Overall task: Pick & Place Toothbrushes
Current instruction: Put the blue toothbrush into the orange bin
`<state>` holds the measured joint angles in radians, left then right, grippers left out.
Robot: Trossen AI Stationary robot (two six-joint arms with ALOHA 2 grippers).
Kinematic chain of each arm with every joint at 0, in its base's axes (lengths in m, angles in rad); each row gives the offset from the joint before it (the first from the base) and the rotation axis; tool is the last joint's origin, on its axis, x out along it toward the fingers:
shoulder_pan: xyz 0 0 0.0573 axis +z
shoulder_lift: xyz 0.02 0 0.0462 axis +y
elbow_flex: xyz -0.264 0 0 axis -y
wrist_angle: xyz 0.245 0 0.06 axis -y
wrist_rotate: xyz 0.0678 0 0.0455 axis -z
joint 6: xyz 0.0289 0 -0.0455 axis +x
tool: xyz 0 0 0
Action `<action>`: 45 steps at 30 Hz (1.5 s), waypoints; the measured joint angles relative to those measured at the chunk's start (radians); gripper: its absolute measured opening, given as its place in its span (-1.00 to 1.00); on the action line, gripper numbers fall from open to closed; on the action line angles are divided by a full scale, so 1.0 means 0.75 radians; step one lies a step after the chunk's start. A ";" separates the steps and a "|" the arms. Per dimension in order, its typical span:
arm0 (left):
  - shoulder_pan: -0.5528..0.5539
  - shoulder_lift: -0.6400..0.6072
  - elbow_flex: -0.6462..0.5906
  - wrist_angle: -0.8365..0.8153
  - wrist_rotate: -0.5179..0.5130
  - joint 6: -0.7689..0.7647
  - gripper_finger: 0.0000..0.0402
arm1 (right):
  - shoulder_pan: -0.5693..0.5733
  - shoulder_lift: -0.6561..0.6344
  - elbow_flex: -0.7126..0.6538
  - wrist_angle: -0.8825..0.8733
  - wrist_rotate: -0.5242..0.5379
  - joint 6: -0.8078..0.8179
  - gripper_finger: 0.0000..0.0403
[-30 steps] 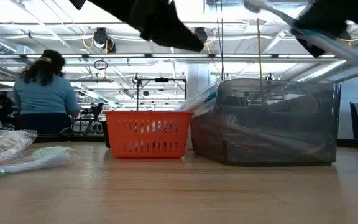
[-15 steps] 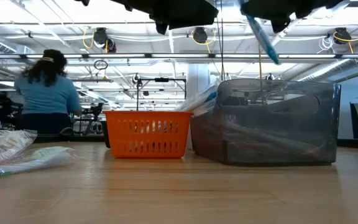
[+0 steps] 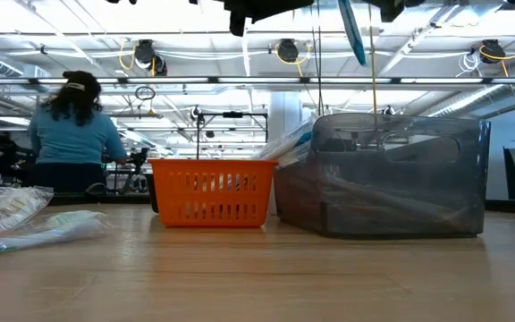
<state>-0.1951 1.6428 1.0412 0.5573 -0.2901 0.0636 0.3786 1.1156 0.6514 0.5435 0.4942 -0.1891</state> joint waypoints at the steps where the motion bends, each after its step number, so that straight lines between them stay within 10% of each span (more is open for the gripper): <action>1: 0.000 0.000 0.000 0.010 0.000 0.001 -0.35 | 0.000 0.000 0.000 0.024 -0.001 -0.021 -0.96; 27: 0.067 0.000 0.000 0.065 0.007 0.006 -0.36 | -0.226 0.131 0.000 0.366 -0.318 -0.067 -0.96; 35: 0.070 0.000 -0.001 0.053 0.091 0.062 -0.92 | -0.243 0.130 0.000 0.357 -0.327 -0.040 -0.93; 45: 0.070 0.000 -0.002 0.020 0.079 0.061 -0.98 | -0.242 0.129 0.000 0.316 -0.319 -0.009 -0.86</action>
<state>-0.1425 1.6428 1.0401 0.5726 -0.2311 0.1094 0.1971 1.2125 0.6514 0.7808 0.2548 -0.1957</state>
